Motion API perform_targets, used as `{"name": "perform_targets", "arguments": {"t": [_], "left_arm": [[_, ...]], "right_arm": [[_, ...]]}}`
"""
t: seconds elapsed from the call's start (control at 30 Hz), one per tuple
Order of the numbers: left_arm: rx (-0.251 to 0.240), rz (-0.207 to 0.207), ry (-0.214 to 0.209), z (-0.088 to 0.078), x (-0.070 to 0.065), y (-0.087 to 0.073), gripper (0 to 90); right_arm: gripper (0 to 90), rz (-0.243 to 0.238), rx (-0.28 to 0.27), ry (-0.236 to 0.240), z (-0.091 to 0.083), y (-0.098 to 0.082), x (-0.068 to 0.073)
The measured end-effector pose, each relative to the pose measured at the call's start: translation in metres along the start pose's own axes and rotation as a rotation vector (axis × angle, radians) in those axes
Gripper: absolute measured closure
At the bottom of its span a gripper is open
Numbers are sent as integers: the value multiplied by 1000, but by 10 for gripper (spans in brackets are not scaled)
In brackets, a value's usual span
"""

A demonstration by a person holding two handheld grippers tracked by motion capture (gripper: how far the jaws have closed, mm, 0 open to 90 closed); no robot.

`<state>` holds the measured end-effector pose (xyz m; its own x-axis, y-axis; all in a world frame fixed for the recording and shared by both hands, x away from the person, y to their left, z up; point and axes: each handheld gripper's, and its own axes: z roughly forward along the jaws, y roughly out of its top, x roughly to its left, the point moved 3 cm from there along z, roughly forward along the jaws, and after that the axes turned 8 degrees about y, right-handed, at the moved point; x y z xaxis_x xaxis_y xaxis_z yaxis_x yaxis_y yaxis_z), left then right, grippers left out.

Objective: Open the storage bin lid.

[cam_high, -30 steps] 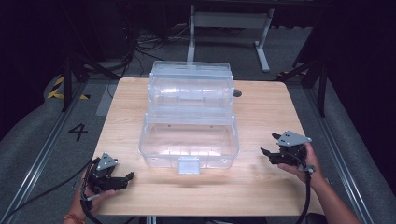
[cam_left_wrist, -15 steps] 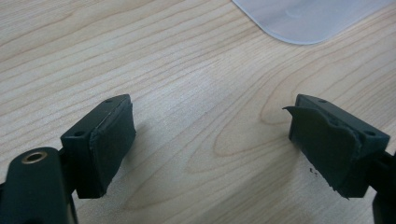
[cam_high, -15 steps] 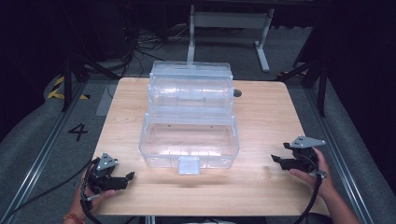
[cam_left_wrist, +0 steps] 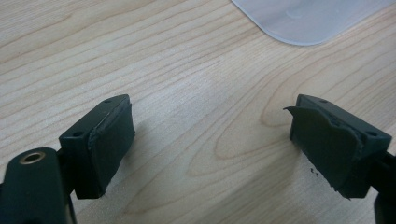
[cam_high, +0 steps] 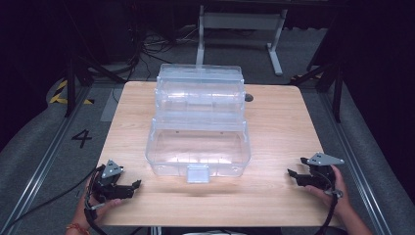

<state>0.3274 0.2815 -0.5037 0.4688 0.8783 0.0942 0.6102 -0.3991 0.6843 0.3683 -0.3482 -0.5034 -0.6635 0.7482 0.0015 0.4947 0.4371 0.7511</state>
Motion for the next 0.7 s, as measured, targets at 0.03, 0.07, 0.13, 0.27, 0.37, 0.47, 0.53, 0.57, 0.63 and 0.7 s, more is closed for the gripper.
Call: {"name": "perform_targets", "arguments": {"t": [0.03, 0.07, 0.13, 0.27, 0.37, 0.47, 0.53, 0.57, 0.63, 0.7], "left_arm": [[0, 4, 2, 0, 0, 0, 139], [-1, 4, 0, 1, 0, 1, 136], [3, 4, -4, 1, 0, 1, 133], [1, -3, -12, 1, 0, 1, 129], [4, 1, -11, 1, 0, 1, 129], [3, -2, -13, 1, 0, 1, 129], [1, 0, -15, 2, 0, 1, 129], [1, 1, -14, 2, 0, 1, 129], [1, 0, -14, 2, 0, 1, 128], [1, 0, -13, 2, 0, 1, 128]], "right_arm": [[270, 7, -11, 0, -1, -3, -1], [261, 13, -16, -2, -3, -5, -2], [252, 20, -16, -16, -6, -7, -4], [251, 66, -9, 21, -6, -8, -7], [233, 97, -1, 36, -5, -8, -9], [231, 99, -2, 33, -5, -8, -9], [231, 99, -2, 33, -5, -8, -9], [232, 99, -2, 33, -5, -8, -9], [231, 100, -2, 33, -5, -8, -9], [231, 100, -2, 33, -5, -8, -9]]}}
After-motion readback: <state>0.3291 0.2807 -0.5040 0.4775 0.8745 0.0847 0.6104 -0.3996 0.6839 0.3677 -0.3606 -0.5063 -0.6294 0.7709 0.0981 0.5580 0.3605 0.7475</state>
